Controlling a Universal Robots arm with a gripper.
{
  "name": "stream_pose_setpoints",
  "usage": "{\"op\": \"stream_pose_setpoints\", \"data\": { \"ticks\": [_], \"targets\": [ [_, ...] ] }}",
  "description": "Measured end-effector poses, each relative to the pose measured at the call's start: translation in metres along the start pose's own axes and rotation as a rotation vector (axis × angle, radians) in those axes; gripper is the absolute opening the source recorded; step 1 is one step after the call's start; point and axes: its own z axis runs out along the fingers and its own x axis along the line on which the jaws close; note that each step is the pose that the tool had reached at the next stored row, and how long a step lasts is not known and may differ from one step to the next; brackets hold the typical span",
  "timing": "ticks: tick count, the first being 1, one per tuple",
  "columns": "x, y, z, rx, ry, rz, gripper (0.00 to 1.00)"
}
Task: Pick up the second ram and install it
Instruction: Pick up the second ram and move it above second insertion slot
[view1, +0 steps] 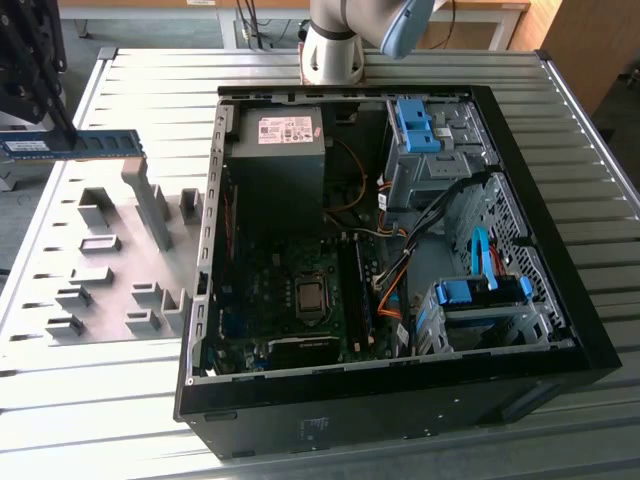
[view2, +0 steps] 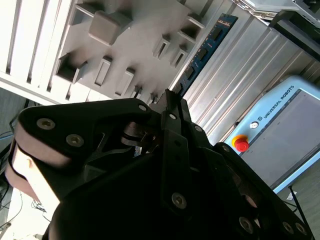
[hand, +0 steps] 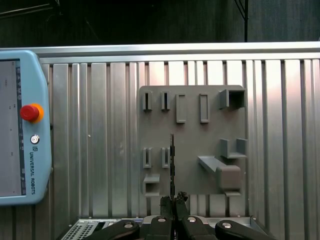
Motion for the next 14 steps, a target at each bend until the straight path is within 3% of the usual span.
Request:
{"op": "stream_pose_setpoints", "data": {
  "ticks": [14],
  "targets": [
    [-0.0001, -0.0034, 0.0, 0.0, 0.0, 0.0, 0.14]
  ]
}}
